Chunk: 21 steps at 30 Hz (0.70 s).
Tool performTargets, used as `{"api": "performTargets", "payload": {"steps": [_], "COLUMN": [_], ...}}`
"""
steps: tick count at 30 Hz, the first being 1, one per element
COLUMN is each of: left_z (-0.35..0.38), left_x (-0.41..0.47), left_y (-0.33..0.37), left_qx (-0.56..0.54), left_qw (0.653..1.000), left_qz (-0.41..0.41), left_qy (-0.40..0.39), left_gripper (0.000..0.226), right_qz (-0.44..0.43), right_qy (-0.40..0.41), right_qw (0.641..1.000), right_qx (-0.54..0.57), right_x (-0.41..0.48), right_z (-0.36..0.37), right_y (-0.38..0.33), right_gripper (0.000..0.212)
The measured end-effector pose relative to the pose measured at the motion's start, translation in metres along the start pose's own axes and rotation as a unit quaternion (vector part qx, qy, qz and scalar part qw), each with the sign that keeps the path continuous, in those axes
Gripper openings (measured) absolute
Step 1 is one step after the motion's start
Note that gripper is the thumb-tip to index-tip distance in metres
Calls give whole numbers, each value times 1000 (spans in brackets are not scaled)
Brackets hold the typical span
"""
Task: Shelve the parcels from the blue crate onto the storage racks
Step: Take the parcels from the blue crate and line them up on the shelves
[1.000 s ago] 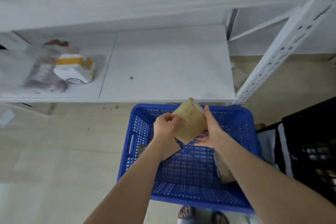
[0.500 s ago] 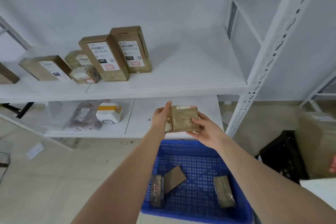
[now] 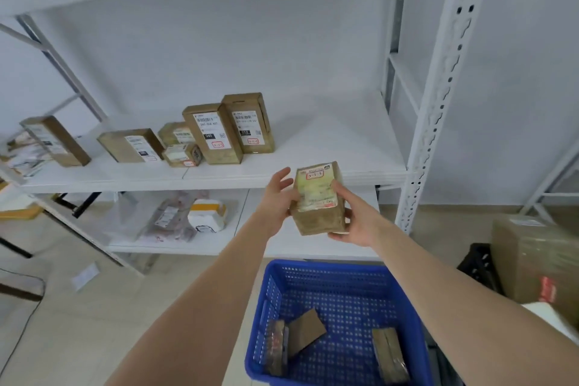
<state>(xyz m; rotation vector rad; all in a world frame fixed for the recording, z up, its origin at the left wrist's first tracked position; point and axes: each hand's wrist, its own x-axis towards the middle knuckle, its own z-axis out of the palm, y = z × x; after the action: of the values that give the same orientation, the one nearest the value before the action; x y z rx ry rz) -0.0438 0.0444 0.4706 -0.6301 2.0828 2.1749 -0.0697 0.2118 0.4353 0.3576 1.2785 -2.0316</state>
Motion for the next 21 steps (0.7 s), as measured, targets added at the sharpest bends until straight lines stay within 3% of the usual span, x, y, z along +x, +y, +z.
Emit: {"api": "performTargets", "payload": {"steps": [4, 8, 14, 18, 21], "left_z": [-9, -24, -48, -81, -113], "left_x": [-17, -25, -29, -19, -12], "left_y": [28, 53, 86, 103, 105], "left_qx": [-1, 14, 30, 62, 35], "left_qw": [1000, 1000, 998, 997, 997], "left_qz": [10, -2, 13, 17, -1], "left_qy": [-6, -6, -53, -49, -72], "left_gripper": [70, 69, 59, 54, 44], "right_qz": [-22, -79, -111, -119, -156], "right_qy": [-8, -49, -82, -79, 16], "right_qw": [1000, 995, 989, 982, 977], "right_qx": [13, 23, -52, -125, -141], "right_x": [-18, -20, -29, -28, -23], "right_z": [17, 35, 73, 102, 133], "right_y": [-15, -26, -42, -54, -64], "right_gripper": [31, 52, 60, 29, 10]}}
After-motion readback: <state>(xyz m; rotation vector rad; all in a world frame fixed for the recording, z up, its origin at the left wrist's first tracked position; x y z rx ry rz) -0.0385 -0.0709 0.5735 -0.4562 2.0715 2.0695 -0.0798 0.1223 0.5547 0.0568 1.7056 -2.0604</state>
